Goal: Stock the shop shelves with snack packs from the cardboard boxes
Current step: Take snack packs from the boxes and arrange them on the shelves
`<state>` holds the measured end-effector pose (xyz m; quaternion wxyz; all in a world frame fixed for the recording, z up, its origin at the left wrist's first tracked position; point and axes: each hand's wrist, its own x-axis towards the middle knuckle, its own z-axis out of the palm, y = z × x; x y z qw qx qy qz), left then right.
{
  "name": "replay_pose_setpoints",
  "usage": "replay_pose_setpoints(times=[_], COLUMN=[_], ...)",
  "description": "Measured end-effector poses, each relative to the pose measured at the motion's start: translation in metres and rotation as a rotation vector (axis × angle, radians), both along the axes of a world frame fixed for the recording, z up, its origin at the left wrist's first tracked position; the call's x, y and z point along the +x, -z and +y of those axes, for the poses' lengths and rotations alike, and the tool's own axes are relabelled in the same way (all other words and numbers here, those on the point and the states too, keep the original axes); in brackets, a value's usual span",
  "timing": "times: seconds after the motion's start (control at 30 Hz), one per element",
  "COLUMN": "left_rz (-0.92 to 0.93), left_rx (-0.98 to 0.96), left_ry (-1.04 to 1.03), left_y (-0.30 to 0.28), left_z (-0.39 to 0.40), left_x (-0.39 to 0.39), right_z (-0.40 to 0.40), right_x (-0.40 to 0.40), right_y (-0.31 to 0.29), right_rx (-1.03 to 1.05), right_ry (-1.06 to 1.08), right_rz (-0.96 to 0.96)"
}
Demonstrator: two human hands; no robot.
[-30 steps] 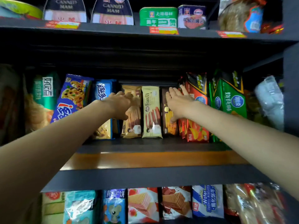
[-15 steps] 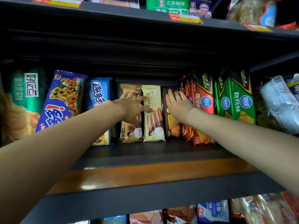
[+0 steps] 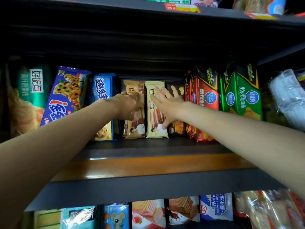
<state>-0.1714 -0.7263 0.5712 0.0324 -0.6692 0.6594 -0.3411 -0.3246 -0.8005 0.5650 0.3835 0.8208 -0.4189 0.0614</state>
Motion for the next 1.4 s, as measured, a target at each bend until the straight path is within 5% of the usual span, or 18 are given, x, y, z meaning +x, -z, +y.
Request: replay_pose_setpoints(times=[0.7,0.93,1.4], left_rz=[0.076,-0.305,-0.282], left_rx=[-0.032,-0.138,-0.190], left_ry=[0.002,-0.133,-0.126], left_y=[-0.006,-0.004,0.001], left_z=[0.013,0.034,0.045], left_x=[0.013,0.042,0.057], right_z=[0.002,0.013,0.003], right_x=[0.009,0.054,0.085], right_y=[0.003,-0.011,0.000], right_rx=[-0.071,-0.034,-0.064], right_ry=[-0.034,-0.192,-0.096], right_rz=[-0.145,-0.010,-0.074])
